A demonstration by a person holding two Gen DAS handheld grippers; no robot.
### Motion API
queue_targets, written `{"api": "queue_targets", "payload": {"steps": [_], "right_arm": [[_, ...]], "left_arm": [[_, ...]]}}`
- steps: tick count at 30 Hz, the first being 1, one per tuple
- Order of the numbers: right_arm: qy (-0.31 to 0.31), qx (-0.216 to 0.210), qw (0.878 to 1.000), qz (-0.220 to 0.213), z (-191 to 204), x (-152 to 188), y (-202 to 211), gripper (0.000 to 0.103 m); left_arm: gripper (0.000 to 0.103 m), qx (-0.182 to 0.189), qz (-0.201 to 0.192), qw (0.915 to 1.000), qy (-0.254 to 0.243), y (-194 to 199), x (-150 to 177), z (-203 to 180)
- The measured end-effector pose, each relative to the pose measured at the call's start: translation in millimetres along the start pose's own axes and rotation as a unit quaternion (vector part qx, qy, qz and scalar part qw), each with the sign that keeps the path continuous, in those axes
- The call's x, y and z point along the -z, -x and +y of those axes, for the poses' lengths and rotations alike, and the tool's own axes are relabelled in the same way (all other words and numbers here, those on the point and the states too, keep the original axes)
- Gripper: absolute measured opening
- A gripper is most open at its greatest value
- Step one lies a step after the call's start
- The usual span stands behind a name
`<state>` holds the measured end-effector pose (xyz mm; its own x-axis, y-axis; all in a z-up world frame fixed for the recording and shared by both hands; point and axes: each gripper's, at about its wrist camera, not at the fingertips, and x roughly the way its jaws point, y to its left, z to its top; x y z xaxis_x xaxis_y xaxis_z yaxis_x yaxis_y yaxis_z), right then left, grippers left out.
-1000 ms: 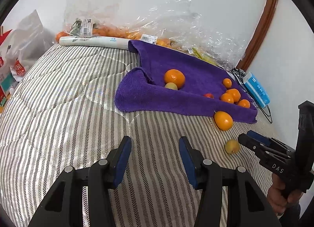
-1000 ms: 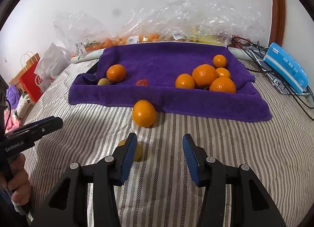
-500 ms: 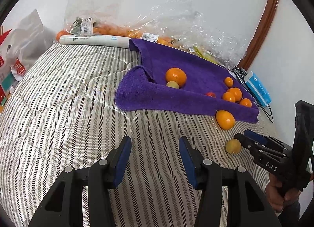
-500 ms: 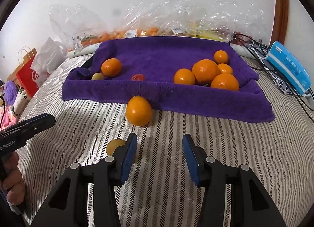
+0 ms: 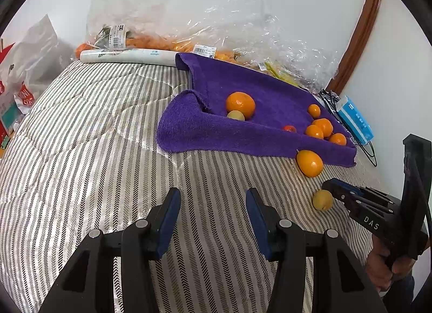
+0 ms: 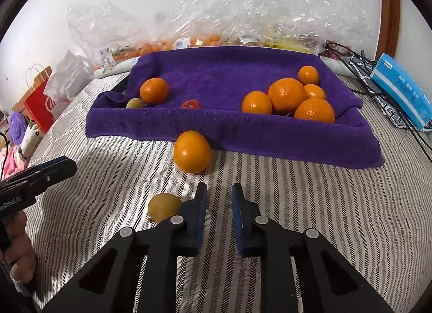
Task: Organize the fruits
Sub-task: 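Move the right gripper to the yellow fruit in front of the towel and close on it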
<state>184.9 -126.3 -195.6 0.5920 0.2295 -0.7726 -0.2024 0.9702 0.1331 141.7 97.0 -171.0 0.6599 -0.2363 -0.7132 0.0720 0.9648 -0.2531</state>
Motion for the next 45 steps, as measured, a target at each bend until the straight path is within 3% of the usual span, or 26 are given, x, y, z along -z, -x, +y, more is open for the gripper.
{"api": "queue_targets", "payload": {"steps": [22, 27, 30, 32, 35, 45], "right_arm": [[0.000, -0.005, 1.000, 0.008, 2, 1, -1, 0.019], [-0.002, -0.014, 1.000, 0.000, 2, 2, 5, 0.019], [-0.008, -0.040, 0.999, -0.008, 3, 0, 15, 0.019], [-0.004, -0.053, 0.998, -0.019, 7, -2, 23, 0.028], [0.013, -0.066, 0.997, -0.027, 17, -3, 27, 0.033], [0.049, -0.053, 0.997, 0.018, 34, 8, 2, 0.031]], "left_arm": [[0.048, -0.004, 0.004, 1.0000, -0.003, -3, 1, 0], [0.048, -0.005, 0.006, 1.0000, -0.004, -4, 1, 0], [0.048, -0.006, 0.007, 1.0000, -0.004, -5, 2, 1], [0.048, -0.006, 0.008, 0.9999, -0.005, -6, 2, 1], [0.048, -0.008, 0.008, 0.9999, -0.005, -6, 3, 1], [0.048, -0.010, 0.009, 0.9999, -0.006, -7, 2, 1]]}}
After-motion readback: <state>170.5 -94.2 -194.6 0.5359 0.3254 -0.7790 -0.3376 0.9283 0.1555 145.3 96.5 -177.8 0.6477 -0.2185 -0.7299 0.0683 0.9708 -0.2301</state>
